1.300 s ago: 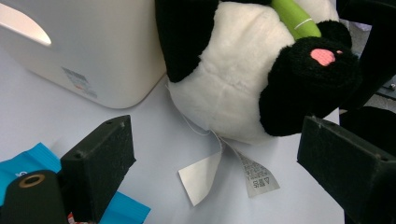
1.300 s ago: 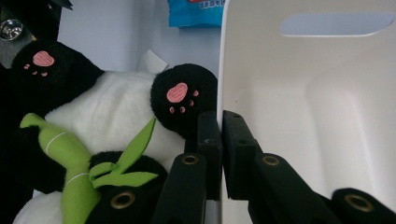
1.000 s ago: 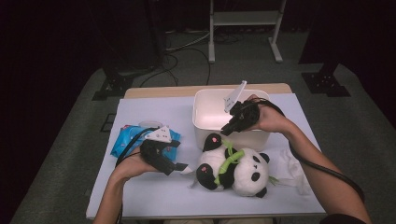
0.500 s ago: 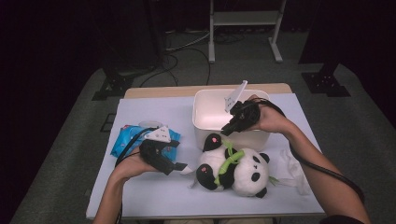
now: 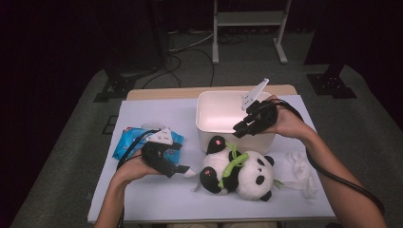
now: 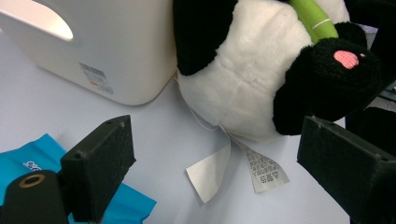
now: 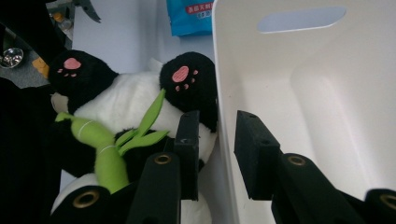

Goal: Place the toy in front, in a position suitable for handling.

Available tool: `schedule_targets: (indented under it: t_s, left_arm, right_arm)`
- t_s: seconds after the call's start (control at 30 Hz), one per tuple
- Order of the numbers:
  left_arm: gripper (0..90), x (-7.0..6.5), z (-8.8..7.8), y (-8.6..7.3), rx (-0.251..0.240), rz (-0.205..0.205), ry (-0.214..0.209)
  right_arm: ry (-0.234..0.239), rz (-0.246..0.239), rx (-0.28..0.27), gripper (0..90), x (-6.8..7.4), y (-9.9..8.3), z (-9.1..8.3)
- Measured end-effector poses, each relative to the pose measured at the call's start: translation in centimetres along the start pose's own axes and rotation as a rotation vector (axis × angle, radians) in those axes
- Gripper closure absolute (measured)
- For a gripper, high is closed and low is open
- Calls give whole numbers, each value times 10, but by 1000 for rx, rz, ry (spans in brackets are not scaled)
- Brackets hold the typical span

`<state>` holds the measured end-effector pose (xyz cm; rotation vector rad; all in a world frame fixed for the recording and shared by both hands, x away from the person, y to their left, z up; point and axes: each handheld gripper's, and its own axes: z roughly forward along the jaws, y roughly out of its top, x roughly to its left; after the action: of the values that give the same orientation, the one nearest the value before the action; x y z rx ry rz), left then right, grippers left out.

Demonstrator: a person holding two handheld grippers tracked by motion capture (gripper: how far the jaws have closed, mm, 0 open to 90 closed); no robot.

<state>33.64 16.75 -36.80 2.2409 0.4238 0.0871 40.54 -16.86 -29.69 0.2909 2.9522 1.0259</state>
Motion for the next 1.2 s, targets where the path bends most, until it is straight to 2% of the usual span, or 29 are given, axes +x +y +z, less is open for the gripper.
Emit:
schedule_targets:
  t_s: [0.17, 0.5, 0.73, 1.0, 1.2]
  left_arm:
    - [102, 0, -1, -1, -1, -7, 0]
    - [101, 0, -4, -2, -2, -8, 3]
    - [101, 2, -4, -3, 1, -13, 3]
    - [102, 3, -3, -5, -1, -18, 3]
    - [102, 3, -5, -5, -2, -16, 5]
  right_arm:
    - [-28, -6, -27, 660, 11, -6, -15]
    - [-6, 8, -39, 634, 33, -24, -19]
    - [19, 11, -28, 599, 46, -37, -10]
    - [41, 1, -12, 569, 51, -41, 6]
    - [58, -6, -2, 582, 54, -41, 18]
